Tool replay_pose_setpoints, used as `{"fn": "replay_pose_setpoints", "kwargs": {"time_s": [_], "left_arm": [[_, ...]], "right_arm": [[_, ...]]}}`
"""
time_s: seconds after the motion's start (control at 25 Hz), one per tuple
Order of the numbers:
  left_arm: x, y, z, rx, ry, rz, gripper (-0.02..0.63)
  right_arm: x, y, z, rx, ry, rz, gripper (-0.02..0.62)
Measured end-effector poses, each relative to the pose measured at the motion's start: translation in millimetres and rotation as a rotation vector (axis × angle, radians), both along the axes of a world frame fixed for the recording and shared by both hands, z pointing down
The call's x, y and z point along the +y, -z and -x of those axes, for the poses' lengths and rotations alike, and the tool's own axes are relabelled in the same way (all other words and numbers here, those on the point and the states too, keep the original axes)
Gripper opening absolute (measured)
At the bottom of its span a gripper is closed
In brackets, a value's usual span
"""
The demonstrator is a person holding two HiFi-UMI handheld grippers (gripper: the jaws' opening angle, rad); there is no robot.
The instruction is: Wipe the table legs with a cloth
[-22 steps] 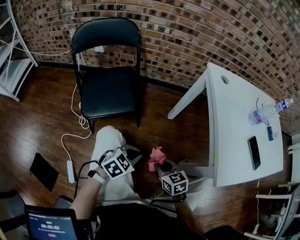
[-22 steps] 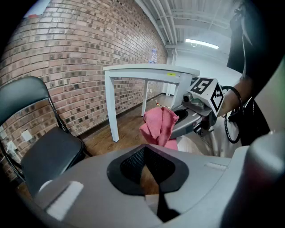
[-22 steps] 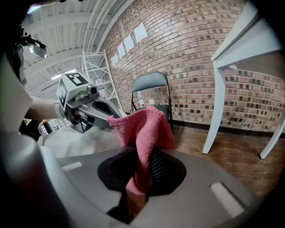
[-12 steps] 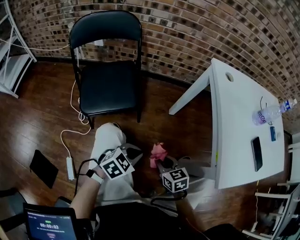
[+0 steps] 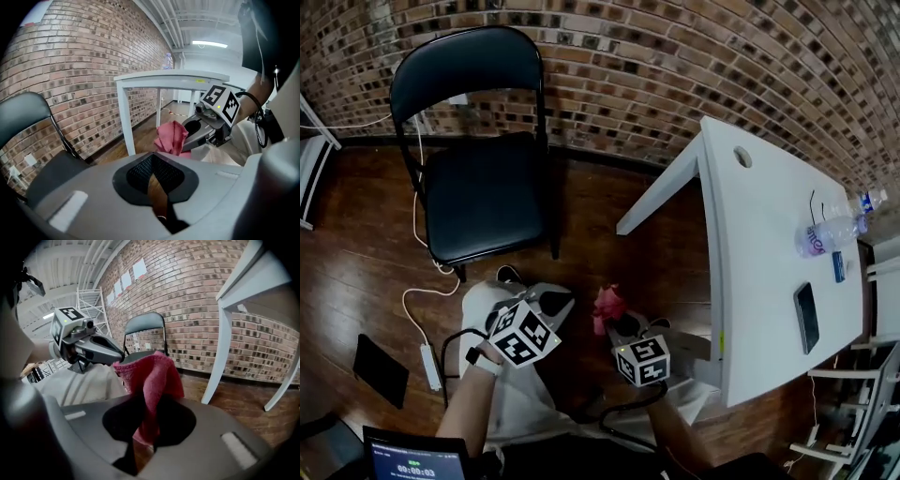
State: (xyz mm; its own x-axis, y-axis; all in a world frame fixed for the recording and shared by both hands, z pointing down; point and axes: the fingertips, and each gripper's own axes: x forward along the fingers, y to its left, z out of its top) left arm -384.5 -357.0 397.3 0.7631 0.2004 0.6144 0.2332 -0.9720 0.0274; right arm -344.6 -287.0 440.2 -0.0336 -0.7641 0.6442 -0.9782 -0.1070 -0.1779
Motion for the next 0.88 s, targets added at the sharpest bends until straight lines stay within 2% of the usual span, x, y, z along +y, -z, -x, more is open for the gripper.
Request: {"fn": "replay_pose_setpoints", "kwargs": {"time_s": [0.2,0.52,0.64,0.76,0.88], "left_arm": [[-52.4,-0.5,-57.3,0.079,-0.018,0.039,0.000],[-129.0,-29.5,-137.5,0.216,0.055,0.093,0.000],[-145.9,-36.0,-154.6,0.234,0.070,0.089,0.000],[-155.8,-15.1,-174.4,0.316,0.043,0.139,0.000],[-170.5,-6.9,-176.4,0.339,0.072,0.148,0.000]], "right_arm": [[-38.5,-2.7,-70.9,0.068,-0.132,0.009,0.044],[-101.9,-5.3,-179.3,0.140,-0.315,-0.005,0.045],[-129.5,11.9,-221.7,0.172,-0.397,-0.056,0.046],[-154.8,40.6,-264.1,0.166,-0.513,-0.129,0.045],[-171.2,77.9,-291.9,0.167,-0.613,-0.217,0.044]]}}
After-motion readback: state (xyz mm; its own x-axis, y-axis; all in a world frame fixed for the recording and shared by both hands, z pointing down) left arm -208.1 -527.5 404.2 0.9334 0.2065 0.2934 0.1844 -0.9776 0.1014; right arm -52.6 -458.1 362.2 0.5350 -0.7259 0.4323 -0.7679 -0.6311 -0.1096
